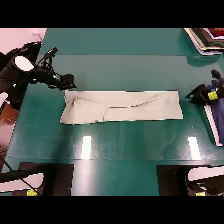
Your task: Fold the shirts.
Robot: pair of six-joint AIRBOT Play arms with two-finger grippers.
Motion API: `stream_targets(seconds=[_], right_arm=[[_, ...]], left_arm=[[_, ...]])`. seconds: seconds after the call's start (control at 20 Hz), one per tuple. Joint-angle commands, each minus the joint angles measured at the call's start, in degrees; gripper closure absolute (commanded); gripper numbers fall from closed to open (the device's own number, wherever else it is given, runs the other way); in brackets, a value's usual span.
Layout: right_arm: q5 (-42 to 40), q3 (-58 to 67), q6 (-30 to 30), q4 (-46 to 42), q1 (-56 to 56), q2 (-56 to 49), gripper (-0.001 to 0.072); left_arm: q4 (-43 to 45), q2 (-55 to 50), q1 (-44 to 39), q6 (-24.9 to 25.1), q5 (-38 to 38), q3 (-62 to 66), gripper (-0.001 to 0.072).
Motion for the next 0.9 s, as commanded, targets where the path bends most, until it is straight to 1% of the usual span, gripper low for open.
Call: stream_targets(seconds=[0.0,0.15,0.3,0.4,0.45,0.5,0.55,0.6,0.75,0.85], right_arm=[[-2.51,-6.78,-4.13,0.31,-2.1,-0.39,0.0253],[-1.62,-7.85,-5.11,0.76,-0.79,-3.67,0.0253],[-2.6,-7.72,-5.16,1.07,2.27,-6.21,0.0254],[-3.13,-7.72,-6.58,4.46,3.91,-7.3,0.027],[-3.41,-7.74,-7.34,6.36,4.28,-7.41,0.0321],[-3.58,-7.67,-8.39,7.82,4.63,-7.3,0.0521],[-3.41,-7.58,-9.01,8.55,4.7,-6.97,0.0632],[-2.82,-7.21,-9.57,8.66,4.7,-6.38,0.0694],[1.29,-4.61,-9.49,9.73,5.25,-2.05,0.0694],[3.58,-1.42,-6.01,9.7,7.17,2.27,0.0695]], left_arm=[[-0.68,-0.02,-2.51,0.26,-0.28,0.24,0.0671],[-0.66,-0.24,-6.47,0.2,1.9,0.24,0.0681],[-1.2,-1.31,-10.36,-0.76,3.85,0.33,0.0681],[-3.26,-3.04,-13.03,-1.46,5.53,0.33,0.0681],[-4.57,-4.17,-14.32,-1.46,6.27,0.5,0.0681],[-6.25,-5.75,-15.67,-1.44,6.84,1.11,0.0681],[-7.17,-7.32,-16.94,-1.46,7.04,2.29,0.0681],[-7.5,-9.16,-18.29,-1.46,7.08,4.09,0.0681],[-7.52,-14.73,-22.34,-1.75,7.04,10.54,0.0681],[-7.5,-18.71,-25.22,-1.75,7.1,14.32,0.0681]])
